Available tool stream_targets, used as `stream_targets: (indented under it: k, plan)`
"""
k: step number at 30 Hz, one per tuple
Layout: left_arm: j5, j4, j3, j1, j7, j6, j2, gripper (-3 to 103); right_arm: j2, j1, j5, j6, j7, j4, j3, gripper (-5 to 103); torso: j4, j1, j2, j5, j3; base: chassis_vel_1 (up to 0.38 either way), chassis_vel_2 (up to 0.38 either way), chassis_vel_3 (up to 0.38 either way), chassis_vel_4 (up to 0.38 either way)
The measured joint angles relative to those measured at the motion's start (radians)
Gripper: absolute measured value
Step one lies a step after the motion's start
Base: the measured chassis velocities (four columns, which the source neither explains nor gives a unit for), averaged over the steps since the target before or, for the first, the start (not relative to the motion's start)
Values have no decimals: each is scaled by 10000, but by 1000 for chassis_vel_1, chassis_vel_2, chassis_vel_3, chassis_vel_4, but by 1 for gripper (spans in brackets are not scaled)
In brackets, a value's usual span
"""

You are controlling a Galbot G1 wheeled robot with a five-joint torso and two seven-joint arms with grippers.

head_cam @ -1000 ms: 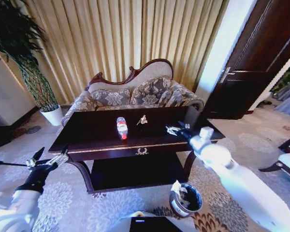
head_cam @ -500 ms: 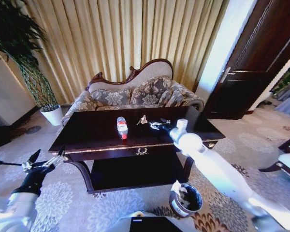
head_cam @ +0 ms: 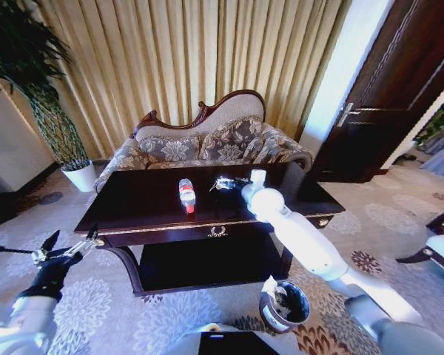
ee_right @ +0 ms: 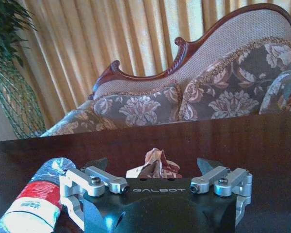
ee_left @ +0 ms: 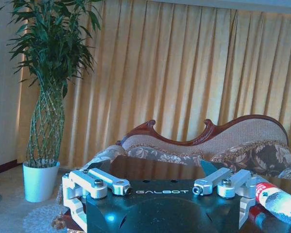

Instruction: Move to the front of the table and place the trash on the table into the trash bin.

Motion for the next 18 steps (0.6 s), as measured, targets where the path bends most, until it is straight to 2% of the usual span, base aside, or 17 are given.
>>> stream_targets:
  k: [18]
  plan:
    - [72, 0, 65, -178, 33, -3, 56, 100, 724, 382, -728, 39, 209, -1338, -242, 100, 0, 0, 0, 1, 0, 0, 0, 0, 0]
